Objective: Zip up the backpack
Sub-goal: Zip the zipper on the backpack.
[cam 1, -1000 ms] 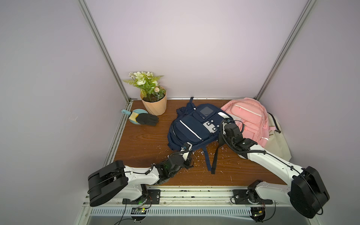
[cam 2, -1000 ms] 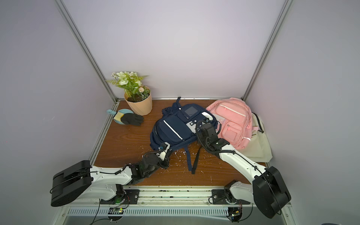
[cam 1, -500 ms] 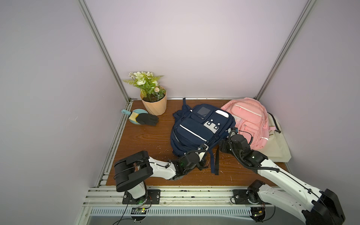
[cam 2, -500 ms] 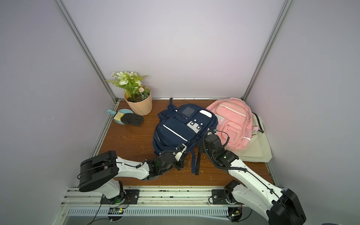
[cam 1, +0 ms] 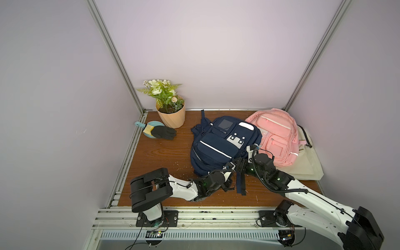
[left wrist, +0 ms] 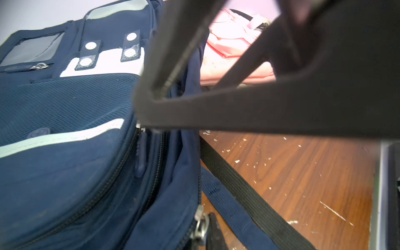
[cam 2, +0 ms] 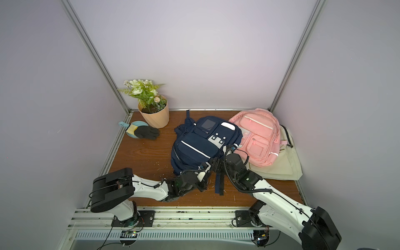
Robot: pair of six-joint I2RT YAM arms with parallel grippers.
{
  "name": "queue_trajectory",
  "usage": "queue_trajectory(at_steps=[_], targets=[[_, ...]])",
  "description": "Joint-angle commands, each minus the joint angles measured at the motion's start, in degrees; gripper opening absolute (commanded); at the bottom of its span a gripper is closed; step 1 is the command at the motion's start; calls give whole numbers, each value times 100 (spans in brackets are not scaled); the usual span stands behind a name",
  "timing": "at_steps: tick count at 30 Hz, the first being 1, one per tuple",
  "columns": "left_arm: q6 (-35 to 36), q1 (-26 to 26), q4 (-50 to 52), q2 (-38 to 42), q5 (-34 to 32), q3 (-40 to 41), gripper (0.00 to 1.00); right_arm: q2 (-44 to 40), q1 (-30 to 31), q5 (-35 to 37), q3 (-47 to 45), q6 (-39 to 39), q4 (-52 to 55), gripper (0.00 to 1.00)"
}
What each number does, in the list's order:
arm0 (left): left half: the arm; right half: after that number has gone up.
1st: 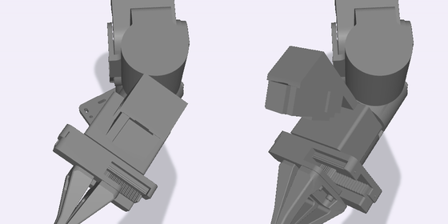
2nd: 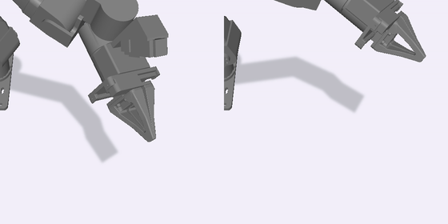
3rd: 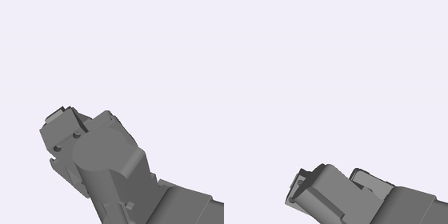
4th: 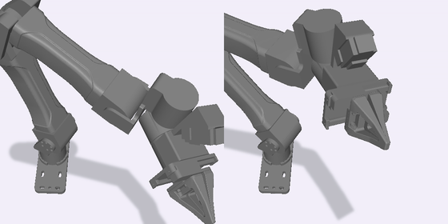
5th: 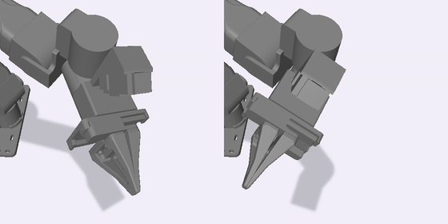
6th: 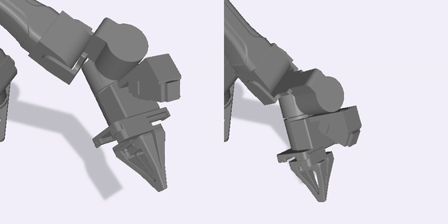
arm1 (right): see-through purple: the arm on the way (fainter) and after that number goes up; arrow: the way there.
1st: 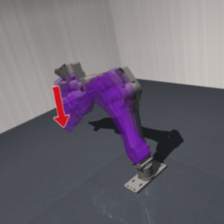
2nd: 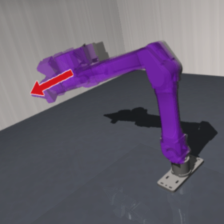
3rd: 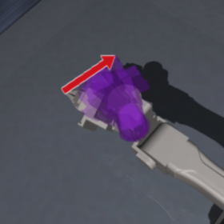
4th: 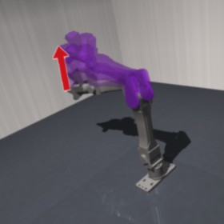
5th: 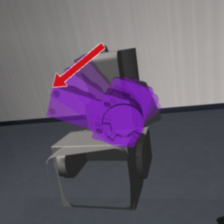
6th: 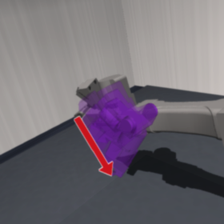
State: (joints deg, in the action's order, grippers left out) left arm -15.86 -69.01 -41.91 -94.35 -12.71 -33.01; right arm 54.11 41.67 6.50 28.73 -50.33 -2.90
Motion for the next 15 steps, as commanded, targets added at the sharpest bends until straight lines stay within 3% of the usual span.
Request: queue_trajectory(at_steps=[1, 6, 11, 15], targets=[[-5, -112, -288, 147, 43, 71, 0, 249, 41, 455, 255, -499, 337, 66], [47, -130, -212, 272, 11, 67, 0, 784, 105, 458, 265, -714, 405, 58], [-18, -135, -107, 499, -130, 295, 0, 713, 105, 1075, 655, -412, 845, 21], [-81, -137, 119, 870, -342, 630, 0, 734, -102, 1947, 1085, 255, 1486, 4]])
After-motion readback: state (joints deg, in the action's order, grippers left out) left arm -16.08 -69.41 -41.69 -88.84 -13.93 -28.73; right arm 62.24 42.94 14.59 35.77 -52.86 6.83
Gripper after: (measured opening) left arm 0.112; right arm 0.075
